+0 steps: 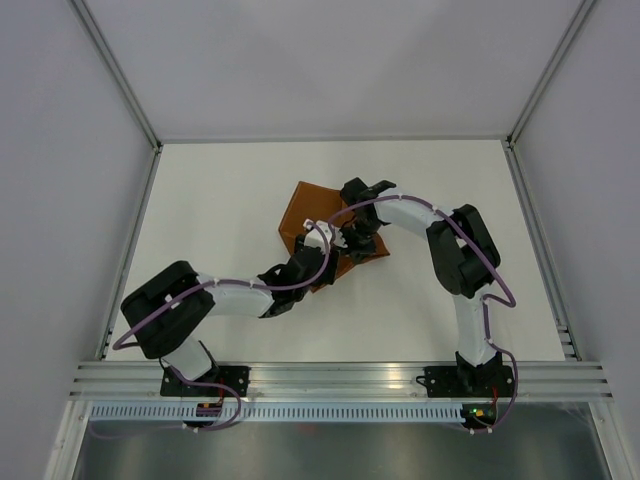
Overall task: Fold the napkin, place the utensils inside, and roll it up
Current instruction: Roll the napkin at the center of the board.
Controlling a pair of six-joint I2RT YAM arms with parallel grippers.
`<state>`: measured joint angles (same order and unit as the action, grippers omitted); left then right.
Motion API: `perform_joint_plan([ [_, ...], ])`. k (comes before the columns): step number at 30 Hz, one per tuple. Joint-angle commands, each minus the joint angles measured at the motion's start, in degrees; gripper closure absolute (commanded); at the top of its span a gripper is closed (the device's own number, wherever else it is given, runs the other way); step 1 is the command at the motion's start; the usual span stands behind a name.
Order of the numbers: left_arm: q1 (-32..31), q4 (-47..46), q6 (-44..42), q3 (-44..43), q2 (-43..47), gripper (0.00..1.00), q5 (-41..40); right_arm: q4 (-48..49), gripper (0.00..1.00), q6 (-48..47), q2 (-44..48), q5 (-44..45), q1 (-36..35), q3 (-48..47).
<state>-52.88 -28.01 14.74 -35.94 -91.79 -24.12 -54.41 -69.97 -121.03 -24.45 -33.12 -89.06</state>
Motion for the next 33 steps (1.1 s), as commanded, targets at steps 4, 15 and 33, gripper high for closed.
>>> perform_joint_plan([
  [4,-13.03,4.02,-14.04,-2.29,-2.17,0.31,8.04,0.71,1.00,10.12,-9.13,4.41,-3.88,1.96],
  [15,-17.16,2.35,-14.30,0.96,2.83,0.35,4.62,1.33,0.99,11.61,-9.66,4.67,-3.79,1.43],
  [33,-17.61,-17.42,-18.60,11.86,6.63,0.32,-1.72,1.94,0.82,13.37,-3.78,0.81,-3.61,3.54],
])
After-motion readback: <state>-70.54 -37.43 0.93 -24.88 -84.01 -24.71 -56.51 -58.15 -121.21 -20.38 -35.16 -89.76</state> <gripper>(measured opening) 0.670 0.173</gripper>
